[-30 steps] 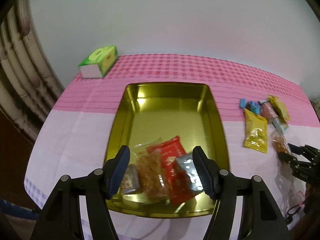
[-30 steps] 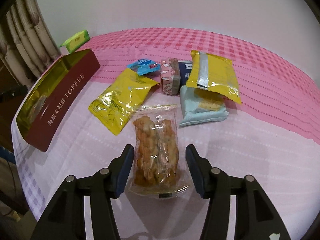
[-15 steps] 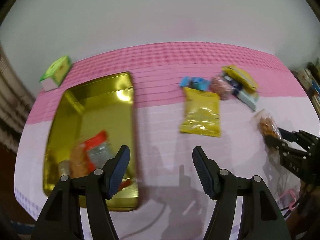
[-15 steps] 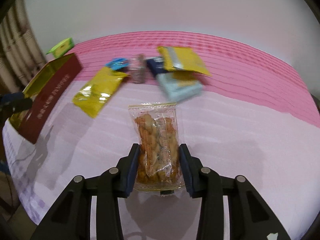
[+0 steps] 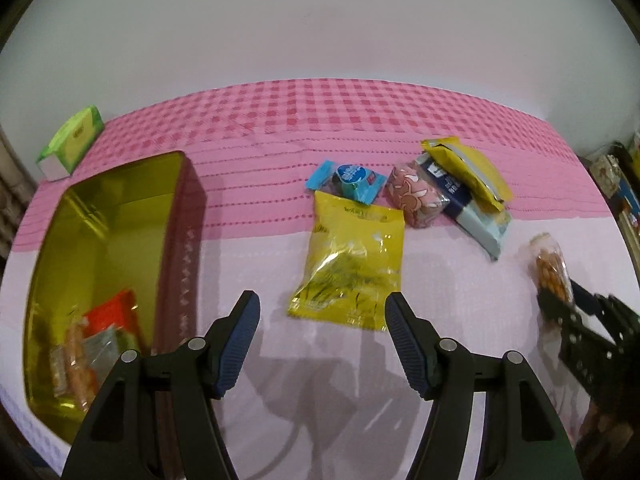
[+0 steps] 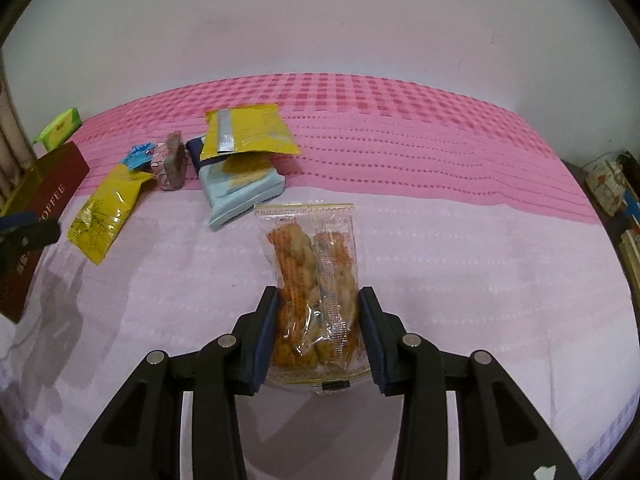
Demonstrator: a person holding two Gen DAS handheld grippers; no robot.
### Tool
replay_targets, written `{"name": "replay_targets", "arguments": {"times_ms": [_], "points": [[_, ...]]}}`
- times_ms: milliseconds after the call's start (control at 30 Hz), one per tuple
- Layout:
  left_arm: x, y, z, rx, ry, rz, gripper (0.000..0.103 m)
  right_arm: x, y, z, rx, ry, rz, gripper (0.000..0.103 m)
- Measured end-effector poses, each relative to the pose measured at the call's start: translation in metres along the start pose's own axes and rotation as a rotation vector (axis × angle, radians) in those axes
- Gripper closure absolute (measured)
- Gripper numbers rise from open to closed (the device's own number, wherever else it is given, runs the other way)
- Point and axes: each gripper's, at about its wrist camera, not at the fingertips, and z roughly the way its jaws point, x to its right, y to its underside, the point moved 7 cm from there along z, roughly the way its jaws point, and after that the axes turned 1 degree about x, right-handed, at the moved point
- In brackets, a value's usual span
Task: Organize snacks
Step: 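Grasp the yellow snack bag with the left gripper while the right holds the clear bag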
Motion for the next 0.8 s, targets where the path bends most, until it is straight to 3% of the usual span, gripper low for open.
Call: {"name": "replay_targets", "arguments": {"times_ms": [267,633,800], "points": [[0.02,-0.007,0.023,-0.016,0.025,0.057,0.037,-0.001,0.001,0.0,0.025,0.001,0.004,0.066],[0.018,-0.007,0.035,-0.018,0.026,0.067,0.034,0.0,0.002,0.0,0.025,0.0,0.004,0.065],[0.017,-0.01,0.042,-0.014,0.022,0.072,0.027,0.0,0.002,-0.001,0.025,0.002,0.005,0.064]]}}
